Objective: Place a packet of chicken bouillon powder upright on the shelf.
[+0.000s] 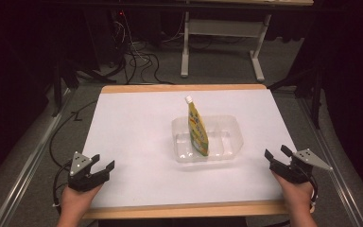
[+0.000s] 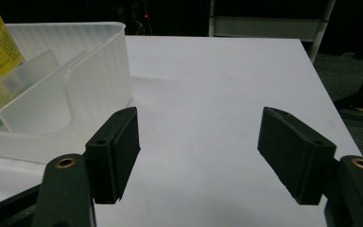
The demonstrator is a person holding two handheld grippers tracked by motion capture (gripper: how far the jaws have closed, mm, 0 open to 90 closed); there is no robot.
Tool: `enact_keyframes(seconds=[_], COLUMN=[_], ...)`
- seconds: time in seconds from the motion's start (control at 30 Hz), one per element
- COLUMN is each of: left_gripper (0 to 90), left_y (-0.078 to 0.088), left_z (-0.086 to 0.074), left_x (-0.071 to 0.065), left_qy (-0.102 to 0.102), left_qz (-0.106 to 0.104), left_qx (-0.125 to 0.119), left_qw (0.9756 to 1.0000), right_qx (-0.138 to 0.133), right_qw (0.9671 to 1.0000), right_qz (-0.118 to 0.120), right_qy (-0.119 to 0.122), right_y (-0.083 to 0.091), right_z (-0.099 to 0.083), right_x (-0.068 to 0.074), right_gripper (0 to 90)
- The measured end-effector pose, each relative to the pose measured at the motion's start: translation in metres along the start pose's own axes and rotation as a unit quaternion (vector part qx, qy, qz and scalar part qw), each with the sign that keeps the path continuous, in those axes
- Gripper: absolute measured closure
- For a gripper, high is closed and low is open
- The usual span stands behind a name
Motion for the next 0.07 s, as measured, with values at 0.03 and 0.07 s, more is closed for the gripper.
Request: enact_keyframes(seconds=[0.03, 0.07], left_gripper=[34.6, 34.3], left_y=[0.0000, 0.0001], left_z=[0.0005, 0.0013], left_x=[-0.0006, -0.0018], left_qy=[0.001, 0.001], left_qz=[-0.003, -0.006], left_qx=[0.002, 0.002], left_qw=[1.0000, 1.0000], right_qx=[0.000, -0.001], right_qw=[1.0000, 1.0000], right_qz=[0.000, 0.000], right_qy=[0.000, -0.002], right_y=[0.0000, 0.0004], right_z=[0.0000, 0.0001], right_x=[0.0003, 0.0009], right_gripper=[30.5, 30.5])
Point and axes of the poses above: each handheld gripper's, and its own axes: y roughly backward along the jaws, z roughly out of its top, x roughly to its left, the point moved 4 cm from there along -y, roughly forward along the jaws, and after that the axes turned 6 degrees about z, right-handed, at the moved point
